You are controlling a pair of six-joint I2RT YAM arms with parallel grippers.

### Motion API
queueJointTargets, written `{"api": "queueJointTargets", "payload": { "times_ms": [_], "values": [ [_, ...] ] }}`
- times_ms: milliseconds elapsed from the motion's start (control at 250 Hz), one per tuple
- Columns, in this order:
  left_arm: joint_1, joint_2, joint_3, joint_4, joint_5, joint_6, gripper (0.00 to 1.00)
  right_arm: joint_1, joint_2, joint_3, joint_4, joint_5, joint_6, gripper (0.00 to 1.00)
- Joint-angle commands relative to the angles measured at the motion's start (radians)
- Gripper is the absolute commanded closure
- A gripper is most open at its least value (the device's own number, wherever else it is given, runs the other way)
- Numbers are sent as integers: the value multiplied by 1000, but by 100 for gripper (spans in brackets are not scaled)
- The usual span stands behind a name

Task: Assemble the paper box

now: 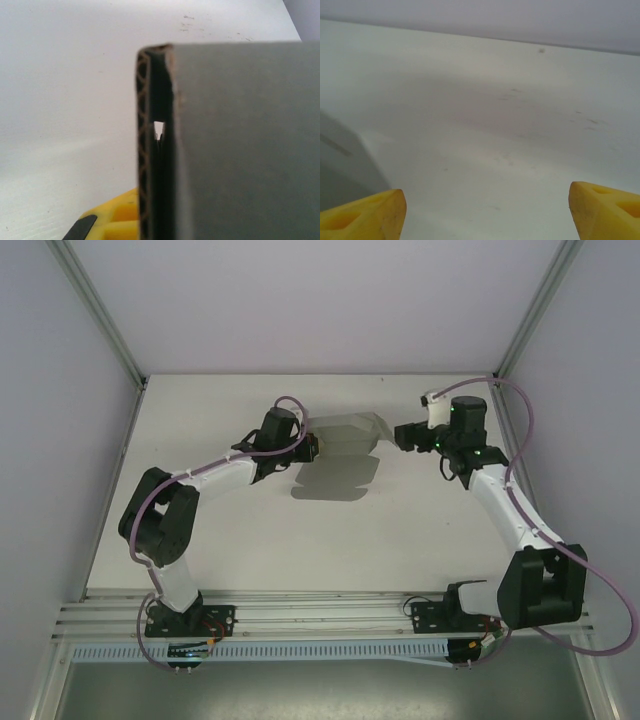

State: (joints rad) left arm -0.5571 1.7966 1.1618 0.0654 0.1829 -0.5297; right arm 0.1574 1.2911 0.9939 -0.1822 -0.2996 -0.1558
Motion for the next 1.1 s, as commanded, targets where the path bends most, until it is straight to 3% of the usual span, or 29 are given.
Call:
{"api": "queueJointTargets", "payload": {
  "times_ms": [0,216,448,656,883,1095],
  "values": [
    [-7,23,46,-4,20,-17,100,67,-14,-14,-14,-133,-6,15],
    [-6,30,50,-4,26,-18,100,203,37,-1,19,-86,18,15],
    [-7,12,26,34,62,8,100,230,107,36,38,-50,-7,20],
    [-7,1,19,40,102,47,100,258,142,51,80,32,-155,24],
    [-7,1,10,38,92,60,100,273,191,66,215,212,-135,40],
    [-9,15,29,48,141,73,100,291,270,62,288,102,-169,41]
  ]
}}
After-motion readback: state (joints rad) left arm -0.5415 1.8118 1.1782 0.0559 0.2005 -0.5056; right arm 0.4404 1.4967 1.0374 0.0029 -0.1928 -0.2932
